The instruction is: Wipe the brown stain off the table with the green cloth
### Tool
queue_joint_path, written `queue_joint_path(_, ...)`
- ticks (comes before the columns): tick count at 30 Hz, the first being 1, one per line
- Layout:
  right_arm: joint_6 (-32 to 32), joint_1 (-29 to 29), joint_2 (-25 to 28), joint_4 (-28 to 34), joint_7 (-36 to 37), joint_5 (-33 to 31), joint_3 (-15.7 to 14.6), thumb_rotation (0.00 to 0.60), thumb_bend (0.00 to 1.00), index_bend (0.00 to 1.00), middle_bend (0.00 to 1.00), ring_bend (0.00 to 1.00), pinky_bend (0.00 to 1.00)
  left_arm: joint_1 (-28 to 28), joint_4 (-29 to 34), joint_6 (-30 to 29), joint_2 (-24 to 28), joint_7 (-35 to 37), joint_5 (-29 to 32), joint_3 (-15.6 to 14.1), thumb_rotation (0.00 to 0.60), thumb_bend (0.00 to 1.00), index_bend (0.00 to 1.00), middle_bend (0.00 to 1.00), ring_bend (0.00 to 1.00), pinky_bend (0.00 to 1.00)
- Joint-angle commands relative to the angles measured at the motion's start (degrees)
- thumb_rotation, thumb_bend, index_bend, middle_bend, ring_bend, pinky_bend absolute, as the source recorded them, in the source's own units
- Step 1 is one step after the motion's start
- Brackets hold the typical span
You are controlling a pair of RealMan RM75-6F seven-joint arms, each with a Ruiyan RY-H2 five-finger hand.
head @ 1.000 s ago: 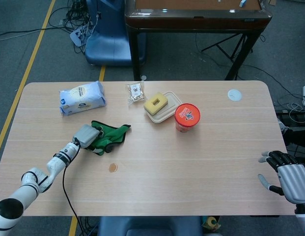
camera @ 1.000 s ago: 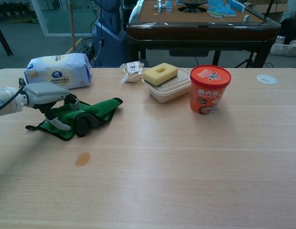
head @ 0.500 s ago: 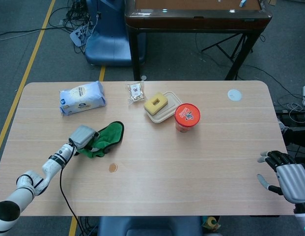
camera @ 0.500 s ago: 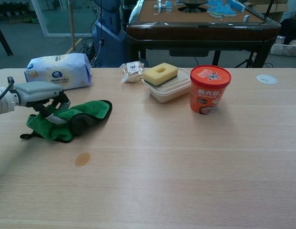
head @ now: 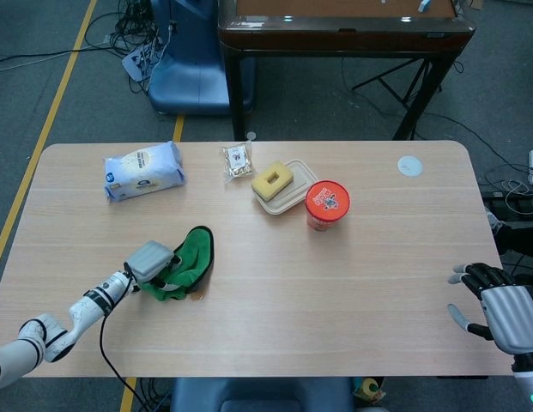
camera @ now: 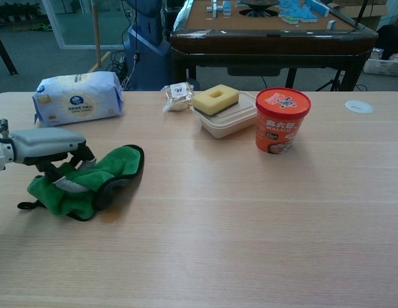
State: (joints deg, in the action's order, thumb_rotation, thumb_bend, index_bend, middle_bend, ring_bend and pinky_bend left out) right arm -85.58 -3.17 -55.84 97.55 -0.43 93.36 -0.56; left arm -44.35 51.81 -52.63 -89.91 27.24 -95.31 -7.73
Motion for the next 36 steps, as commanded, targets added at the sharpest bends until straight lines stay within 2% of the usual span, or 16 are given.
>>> queue_joint_path(1,-0.1,0.1,0.0,0.0,0.0,0.0,0.0,0.6,0.37,0.38,0.31,0.23,0.26,-0.4,2.5,1.0,0.5,-0.9,-1.1,-1.2,0.6,0.25,0.66,0.65,0.68,0.98)
queue_joint_path(10,-0.4,0.3,-0.1,-0.1,0.1,0.0,0.0,0.6,0.37,0.38,0.31,0.23,0.26,-1.6,8.8,1.8,-0.2,-2.5,-3.8,-3.4,0.6,0.25,0.65,0.65,0.67,0.98)
queue_joint_path(19,-0.4,0.4,-0.2,-0.4,0.4,-0.1,0.0,0.6,0.37,0.38,0.31,0.23,0.26,-2.1,13.9,1.5,-0.8,-5.6,-3.9,-2.8,0.6,0.25,0.64,0.65,0.67,0.96)
queue_joint_path(27,-1.1,0.8,0.0,-0.5,0.6,-0.1,-0.1,0.6,0.37,0.38,0.31,0.23,0.26,-1.1,7.8,0.7,-4.0,-12.5,-1.1,0.2,0.6,0.25,0.65,0.66,0.67,0.96)
queue_joint_path(36,-1.3,0.9,0.0,-0.7,1.0,0.0,0.0,0.6,0.37,0.38,0.31,0.23,0.26,0.0,-0.1,-0.5,-5.7,-12.4,1.1,2.0,0.6,0.25,0.66,0.66,0.67,0.96)
